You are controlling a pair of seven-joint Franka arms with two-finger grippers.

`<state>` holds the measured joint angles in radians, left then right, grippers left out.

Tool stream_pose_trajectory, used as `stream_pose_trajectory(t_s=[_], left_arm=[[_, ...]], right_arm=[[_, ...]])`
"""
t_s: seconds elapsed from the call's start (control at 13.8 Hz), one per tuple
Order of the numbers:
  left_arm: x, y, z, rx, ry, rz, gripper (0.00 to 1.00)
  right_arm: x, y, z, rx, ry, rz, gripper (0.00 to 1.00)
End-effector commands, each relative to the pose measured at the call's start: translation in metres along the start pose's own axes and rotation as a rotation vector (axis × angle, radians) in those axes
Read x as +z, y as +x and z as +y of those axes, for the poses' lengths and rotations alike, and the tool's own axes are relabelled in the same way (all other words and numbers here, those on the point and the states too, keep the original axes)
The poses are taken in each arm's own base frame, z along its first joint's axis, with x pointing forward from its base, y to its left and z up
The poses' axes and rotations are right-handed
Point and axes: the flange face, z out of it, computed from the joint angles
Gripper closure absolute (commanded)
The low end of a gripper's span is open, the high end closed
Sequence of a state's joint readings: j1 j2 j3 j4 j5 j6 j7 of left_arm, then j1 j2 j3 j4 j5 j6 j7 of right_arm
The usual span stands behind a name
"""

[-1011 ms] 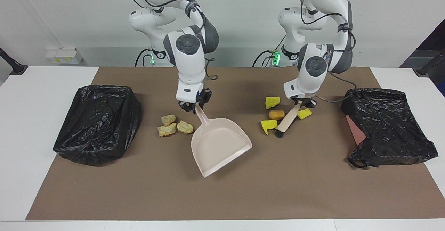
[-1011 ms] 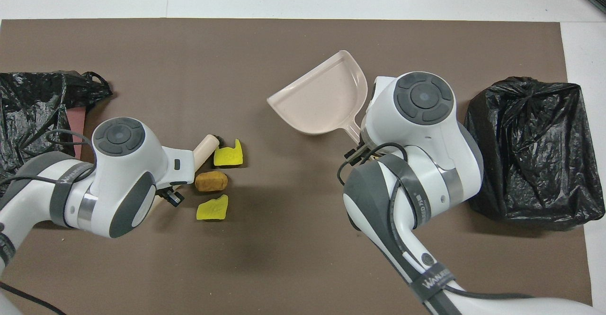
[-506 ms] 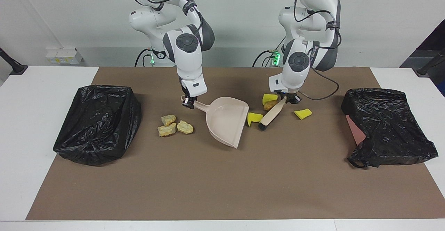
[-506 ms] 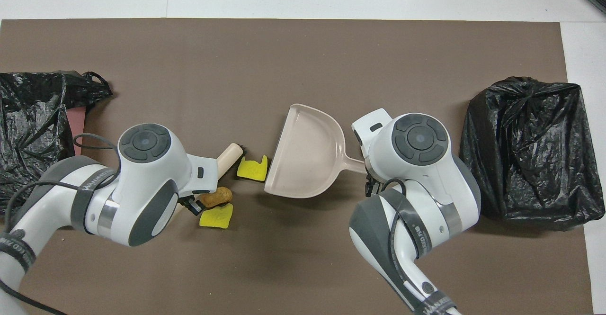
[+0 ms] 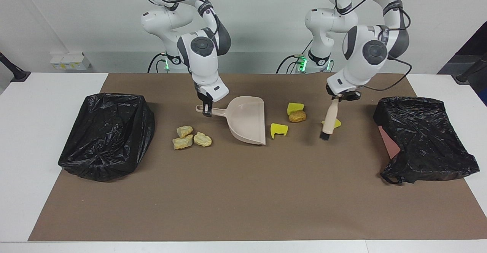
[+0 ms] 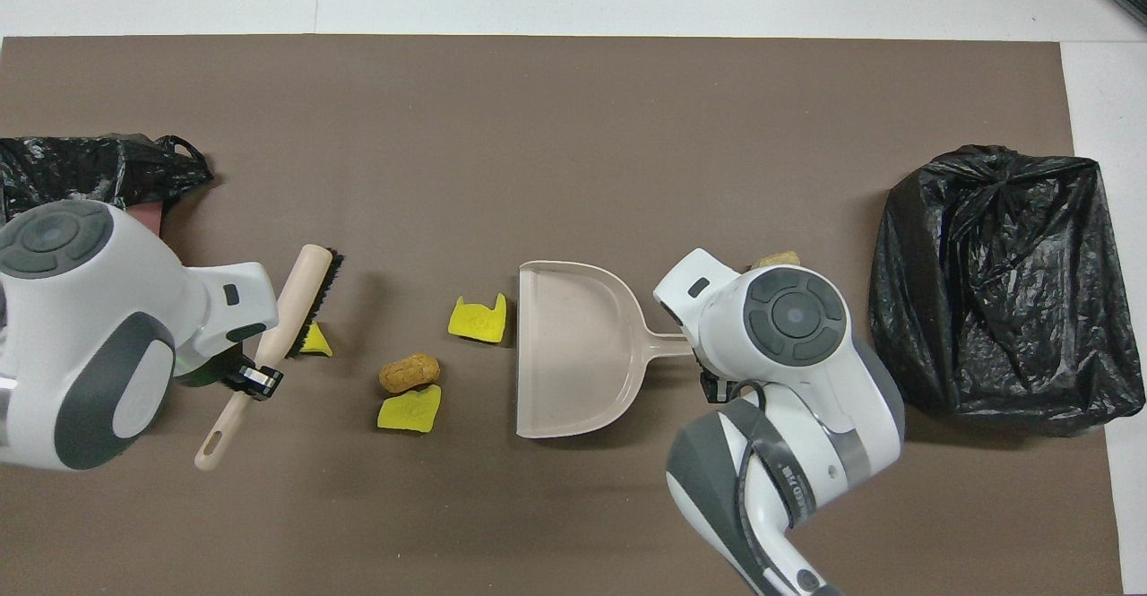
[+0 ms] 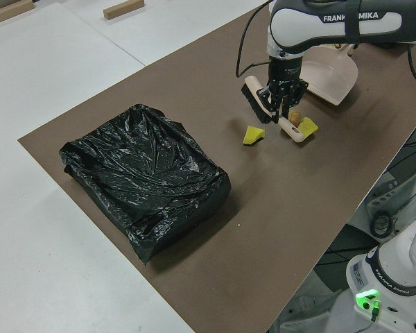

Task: Sweep and dump trash in bin
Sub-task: 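Lower the dustpan beside the sponges while the left gripper positions the brush, then sweep the yellow sponges and nugget into the dustpan with the left gripper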

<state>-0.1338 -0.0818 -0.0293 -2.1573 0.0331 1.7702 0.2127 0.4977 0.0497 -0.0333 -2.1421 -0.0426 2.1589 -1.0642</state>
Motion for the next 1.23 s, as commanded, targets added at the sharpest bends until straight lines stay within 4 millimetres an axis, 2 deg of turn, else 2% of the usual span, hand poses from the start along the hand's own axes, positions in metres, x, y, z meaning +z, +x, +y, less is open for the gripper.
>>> stream_pose_trajectory(t_s=[0.0,0.07,0.14,0.29,0.43,0.58,0.65,1.01,1.16], left_arm=[[0.012,-0.024,-0.041,-0.161,-0.042,-0.014,1.00],[0.017,-0.034,-0.062,-0.216,-0.058,-0.008,1.00],[0.026,-0.045,-0.075,-0.253,-0.069,-0.015,1.00],[0.051,-0.052,-0.071,-0.300,-0.080,-0.053,1.00],[0.070,-0.047,-0.052,-0.360,-0.057,-0.022,1.00],[0.073,-0.035,-0.011,-0.397,-0.036,-0.025,1.00],[0.073,-0.029,0.016,-0.435,-0.049,-0.026,1.00],[0.078,-0.018,0.122,-0.534,-0.089,-0.037,1.00],[0.083,-0.007,0.167,-0.579,-0.149,0.002,1.00]], right_arm=[[0.005,0.023,-0.020,0.054,-0.012,-0.010,1.00],[0.006,0.026,-0.023,0.094,-0.018,-0.022,1.00],[0.009,0.026,-0.023,0.110,-0.026,-0.037,1.00],[0.021,0.034,-0.026,0.084,-0.023,-0.063,1.00],[0.024,0.043,-0.032,0.074,-0.027,-0.079,1.00],[0.024,0.044,-0.031,0.077,-0.027,-0.079,1.00],[0.025,0.043,-0.031,0.087,-0.027,-0.079,1.00],[0.025,0.044,-0.032,0.108,-0.027,-0.080,1.00],[0.025,0.044,-0.032,0.112,-0.027,-0.080,1.00]])
